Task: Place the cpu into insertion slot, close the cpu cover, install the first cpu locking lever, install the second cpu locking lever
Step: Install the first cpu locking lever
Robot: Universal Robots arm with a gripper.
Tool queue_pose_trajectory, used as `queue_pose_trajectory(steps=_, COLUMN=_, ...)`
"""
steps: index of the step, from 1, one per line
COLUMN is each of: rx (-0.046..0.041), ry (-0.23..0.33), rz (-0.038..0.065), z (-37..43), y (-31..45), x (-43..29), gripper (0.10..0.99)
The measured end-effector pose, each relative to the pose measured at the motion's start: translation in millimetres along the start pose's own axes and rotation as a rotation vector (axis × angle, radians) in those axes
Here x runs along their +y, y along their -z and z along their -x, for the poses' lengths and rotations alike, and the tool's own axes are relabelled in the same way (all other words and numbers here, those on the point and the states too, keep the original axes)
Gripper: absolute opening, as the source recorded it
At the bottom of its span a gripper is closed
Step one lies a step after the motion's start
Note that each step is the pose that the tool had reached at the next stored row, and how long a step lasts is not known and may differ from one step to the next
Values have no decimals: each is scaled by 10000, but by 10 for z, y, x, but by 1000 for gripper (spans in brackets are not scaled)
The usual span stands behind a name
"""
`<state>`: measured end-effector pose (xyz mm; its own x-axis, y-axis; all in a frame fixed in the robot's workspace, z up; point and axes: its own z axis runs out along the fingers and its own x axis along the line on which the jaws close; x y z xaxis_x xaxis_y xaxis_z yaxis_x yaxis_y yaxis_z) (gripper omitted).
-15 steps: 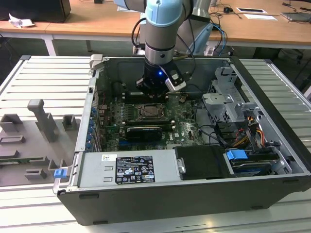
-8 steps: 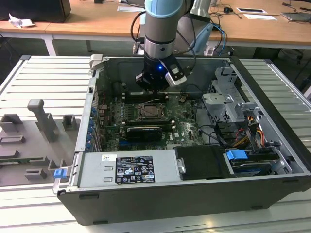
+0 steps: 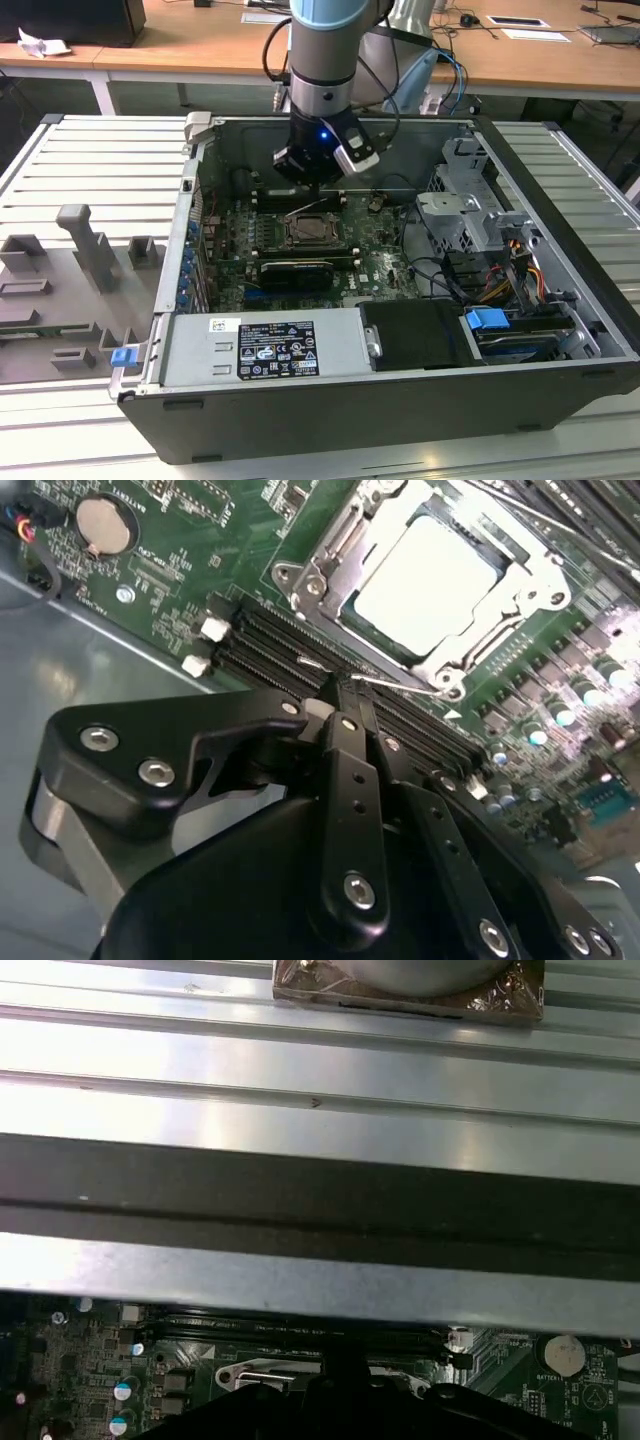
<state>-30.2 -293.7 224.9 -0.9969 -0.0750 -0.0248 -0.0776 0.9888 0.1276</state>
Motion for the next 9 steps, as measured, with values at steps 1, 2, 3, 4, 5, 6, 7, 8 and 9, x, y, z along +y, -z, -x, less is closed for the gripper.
queue_pose_trajectory(steps=1, rx=0, ry=-2, rz=0, z=23, y=-27, x=-5, gripper=106)
queue_pose_trajectory(steps=2, rx=-1, ry=-9, rz=-1, z=40, y=-39, x=-8, gripper=106)
queue_pose_trajectory(steps=3, rx=-2, ry=-13, rz=0, z=53, y=-48, x=-10, gripper=106)
queue_pose_trajectory(steps=4, rx=-2, ry=-16, rz=-1, z=70, y=-66, x=-14, gripper=106)
queue_pose_trajectory(steps=5, rx=-1, ry=-17, rz=-2, z=90, y=-109, x=-21, gripper=106)
queue_pose_trajectory(steps=6, rx=-2, ry=-18, rz=-1, z=94, y=-142, x=-26, gripper=106)
queue_pose_trajectory(steps=7, rx=-3, ry=-19, rz=-2, z=95, y=-163, x=-29, gripper=106)
queue_pose_trajectory(steps=8, rx=-2, ry=-18, rz=-1, z=96, y=-176, x=-30, gripper=106)
queue_pose_trajectory(steps=9, rx=-3, ry=-19, rz=-2, z=97, y=-186, x=-32, gripper=106)
